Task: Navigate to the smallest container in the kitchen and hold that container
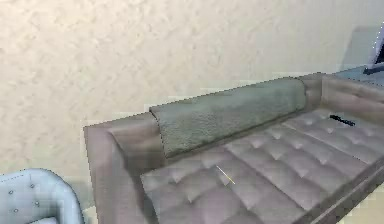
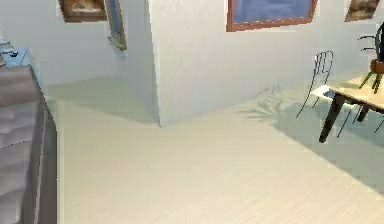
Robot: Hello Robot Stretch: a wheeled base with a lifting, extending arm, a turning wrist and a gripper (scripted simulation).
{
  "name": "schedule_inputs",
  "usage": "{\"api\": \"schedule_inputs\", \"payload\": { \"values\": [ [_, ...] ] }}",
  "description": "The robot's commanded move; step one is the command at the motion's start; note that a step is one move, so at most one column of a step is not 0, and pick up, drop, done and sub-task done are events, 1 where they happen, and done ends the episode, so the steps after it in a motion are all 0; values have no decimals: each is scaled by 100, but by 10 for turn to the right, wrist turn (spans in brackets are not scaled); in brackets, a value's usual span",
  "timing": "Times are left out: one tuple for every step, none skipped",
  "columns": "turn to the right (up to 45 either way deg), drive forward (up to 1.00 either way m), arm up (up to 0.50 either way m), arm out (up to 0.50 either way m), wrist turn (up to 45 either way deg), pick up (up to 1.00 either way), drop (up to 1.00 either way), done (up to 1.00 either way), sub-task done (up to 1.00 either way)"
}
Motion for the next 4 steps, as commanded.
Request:
{"api": "schedule_inputs", "payload": {
  "values": [
    [450,0,0,0,0,0,0,0,0],
    [450,0,0,0,0,0,0,0,0],
    [450,0,0,0,0,0,0,0,0],
    [120,0,0,0,0,0,0,0,0]
  ]
}}
